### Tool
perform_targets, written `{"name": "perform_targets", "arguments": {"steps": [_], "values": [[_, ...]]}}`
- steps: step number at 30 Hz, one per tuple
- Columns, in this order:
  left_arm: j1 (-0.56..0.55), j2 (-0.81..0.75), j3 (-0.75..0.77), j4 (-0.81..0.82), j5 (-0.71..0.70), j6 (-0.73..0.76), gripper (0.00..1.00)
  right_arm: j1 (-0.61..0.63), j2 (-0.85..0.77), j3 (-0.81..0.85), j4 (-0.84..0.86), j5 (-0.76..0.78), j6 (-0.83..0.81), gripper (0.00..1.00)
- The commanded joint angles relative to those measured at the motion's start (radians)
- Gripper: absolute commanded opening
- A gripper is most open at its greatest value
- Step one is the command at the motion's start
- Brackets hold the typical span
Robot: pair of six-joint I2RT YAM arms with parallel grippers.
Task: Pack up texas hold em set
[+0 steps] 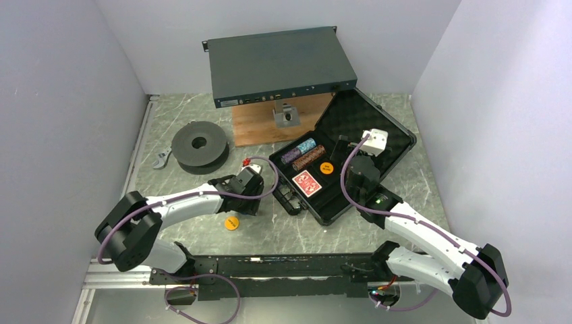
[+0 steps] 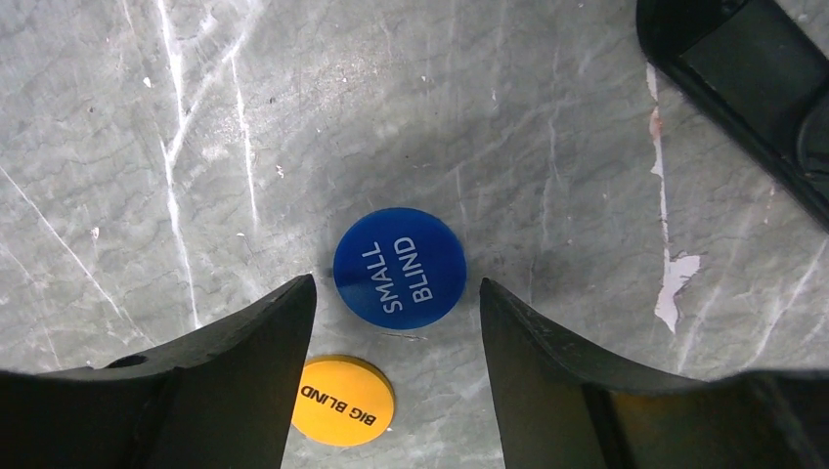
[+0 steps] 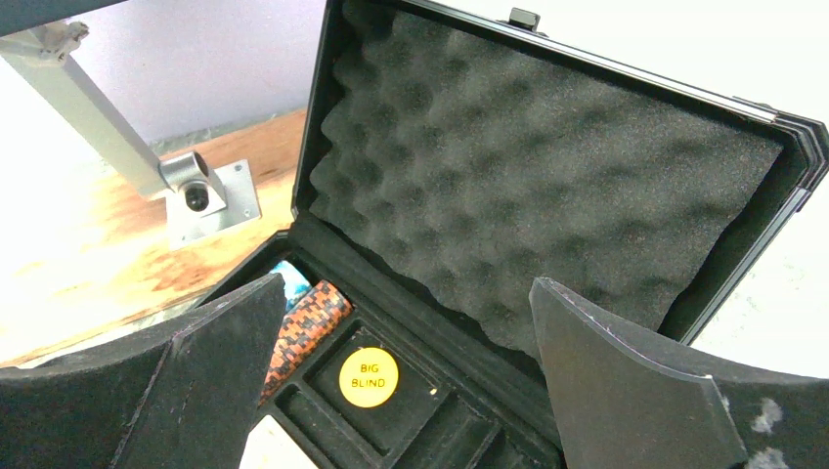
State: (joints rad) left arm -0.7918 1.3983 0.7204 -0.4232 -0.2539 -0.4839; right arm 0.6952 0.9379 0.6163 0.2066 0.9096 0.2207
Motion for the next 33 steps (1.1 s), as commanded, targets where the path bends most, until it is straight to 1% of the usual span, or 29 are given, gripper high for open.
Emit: {"name": "perform_targets", "arguments": {"steps": [1, 5, 10, 18, 24, 33], "values": [[-0.012, 0.014, -0.003, 0.027, -0.024, -0.023, 0.68, -0.003, -0.008, 0.031, 0.013, 0.000, 0.009, 1.00], [-0.019, 0.027, -0.010, 0.052, -0.021, -0.023, 0.67, -0.003, -0.006, 0.031, 0.011, 0.000, 0.009, 1.00], [-0.021, 0.062, -0.009, 0.057, -0.033, -0.035, 0.63, -0.003, -0.007, 0.032, 0.010, 0.000, 0.009, 1.00], [-0.026, 0.086, -0.015, 0.046, -0.063, -0.059, 0.60, -0.003, -0.011, 0.030, 0.010, 0.000, 0.011, 1.00], [-0.025, 0.111, -0.013, 0.030, -0.082, -0.086, 0.60, -0.003, -0.014, 0.029, 0.012, 0.000, 0.009, 1.00], [-0.026, 0.111, -0.031, 0.016, -0.087, -0.128, 0.47, -0.003, -0.015, 0.029, 0.012, 0.002, 0.009, 1.00]]}}
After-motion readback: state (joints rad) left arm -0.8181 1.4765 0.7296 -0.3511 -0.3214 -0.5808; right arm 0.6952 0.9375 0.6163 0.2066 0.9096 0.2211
